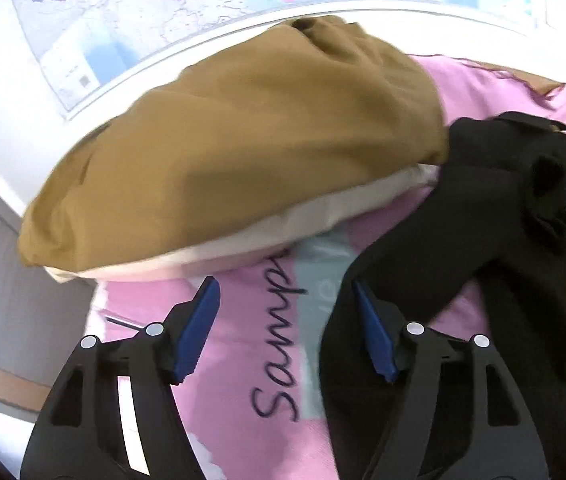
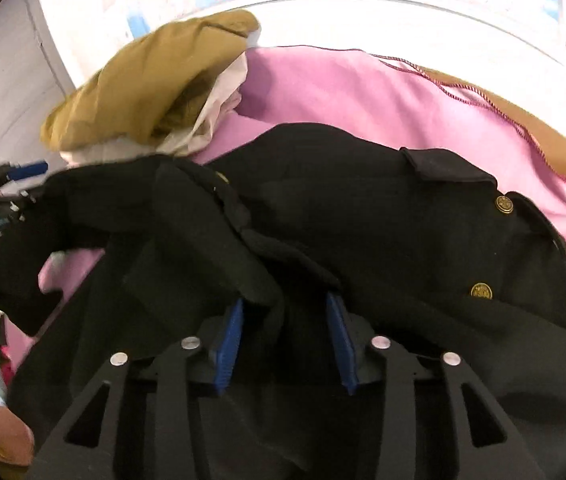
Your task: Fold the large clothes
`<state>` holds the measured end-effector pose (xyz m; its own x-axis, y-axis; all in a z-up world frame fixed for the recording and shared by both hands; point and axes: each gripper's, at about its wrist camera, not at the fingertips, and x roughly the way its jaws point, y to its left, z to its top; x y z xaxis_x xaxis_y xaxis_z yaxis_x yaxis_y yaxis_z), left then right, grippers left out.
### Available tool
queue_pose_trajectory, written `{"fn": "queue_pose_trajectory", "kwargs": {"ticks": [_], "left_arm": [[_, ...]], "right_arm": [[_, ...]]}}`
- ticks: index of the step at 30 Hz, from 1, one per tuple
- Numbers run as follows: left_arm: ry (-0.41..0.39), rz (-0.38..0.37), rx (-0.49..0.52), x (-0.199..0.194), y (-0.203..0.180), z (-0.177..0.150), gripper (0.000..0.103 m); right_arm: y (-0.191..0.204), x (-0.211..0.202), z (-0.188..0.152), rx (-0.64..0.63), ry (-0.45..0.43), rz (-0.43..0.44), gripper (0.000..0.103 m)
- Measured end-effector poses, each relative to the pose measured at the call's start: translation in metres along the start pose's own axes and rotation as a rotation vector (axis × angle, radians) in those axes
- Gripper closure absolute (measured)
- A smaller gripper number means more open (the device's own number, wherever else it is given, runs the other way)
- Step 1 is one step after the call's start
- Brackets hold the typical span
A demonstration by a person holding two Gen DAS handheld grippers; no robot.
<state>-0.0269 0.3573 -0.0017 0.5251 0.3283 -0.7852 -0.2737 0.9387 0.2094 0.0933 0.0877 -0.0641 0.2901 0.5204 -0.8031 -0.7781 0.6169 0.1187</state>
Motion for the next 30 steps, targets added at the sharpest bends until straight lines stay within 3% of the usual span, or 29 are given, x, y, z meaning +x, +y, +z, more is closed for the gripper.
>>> {"fn": "queue_pose_trajectory", "kwargs": {"ticks": [3, 5, 10, 15, 17, 21, 23, 26, 27, 28, 29, 30], "left_arm": [[-0.070, -0.112, -0.037, -0.022, 0.007, -0.014, 0.032], [-0.122, -0.142, -0.054, -0.036, 0.014, -0.023, 0.031], [-0.259, -0.329, -0.013, -0.090, 0.009, -0.059, 0.023], [-0.298, -0.472, 0.102, -0.113, -0.031, -0.098, 0.023], [-0.285, -0.521, 0.145, -0.118, -0.045, -0.114, 0.023], [-0.254, -0.568, 0.239, -0.125, -0.070, -0.149, 0.023], [-0.225, -0.597, 0.270, -0.120, -0.080, -0.164, 0.023], [-0.165, -0.577, 0.280, -0.101, -0.094, -0.173, 0.024], [-0.139, -0.563, 0.275, -0.091, -0.099, -0.173, 0.036], [-0.119, -0.557, 0.259, -0.082, -0.101, -0.172, 0.054], [-0.081, -0.572, 0.226, -0.068, -0.103, -0.168, 0.063], [-0.061, -0.588, 0.205, -0.062, -0.102, -0.167, 0.081]], "right_arm": [[0.002, -0.020, -0.008, 0.039, -0.039, 0.034, 0.038], [0.007, -0.042, -0.015, 0.035, -0.080, 0.032, 0.037], [0.042, -0.088, -0.046, -0.066, -0.136, 0.126, 0.030], [0.111, -0.105, -0.095, -0.259, -0.088, 0.267, 0.027], [0.129, -0.107, -0.109, -0.314, -0.069, 0.280, 0.024], [0.164, -0.098, -0.134, -0.406, -0.043, 0.272, 0.022], [0.172, -0.090, -0.141, -0.431, -0.045, 0.208, 0.022], [0.176, -0.075, -0.152, -0.460, -0.052, 0.078, 0.024], [0.174, -0.071, -0.153, -0.449, -0.052, 0.052, 0.031], [0.171, -0.068, -0.153, -0.428, -0.050, 0.046, 0.037], [0.169, -0.066, -0.152, -0.402, -0.048, 0.046, 0.046], [0.165, -0.066, -0.150, -0.376, -0.049, 0.050, 0.062]]}}
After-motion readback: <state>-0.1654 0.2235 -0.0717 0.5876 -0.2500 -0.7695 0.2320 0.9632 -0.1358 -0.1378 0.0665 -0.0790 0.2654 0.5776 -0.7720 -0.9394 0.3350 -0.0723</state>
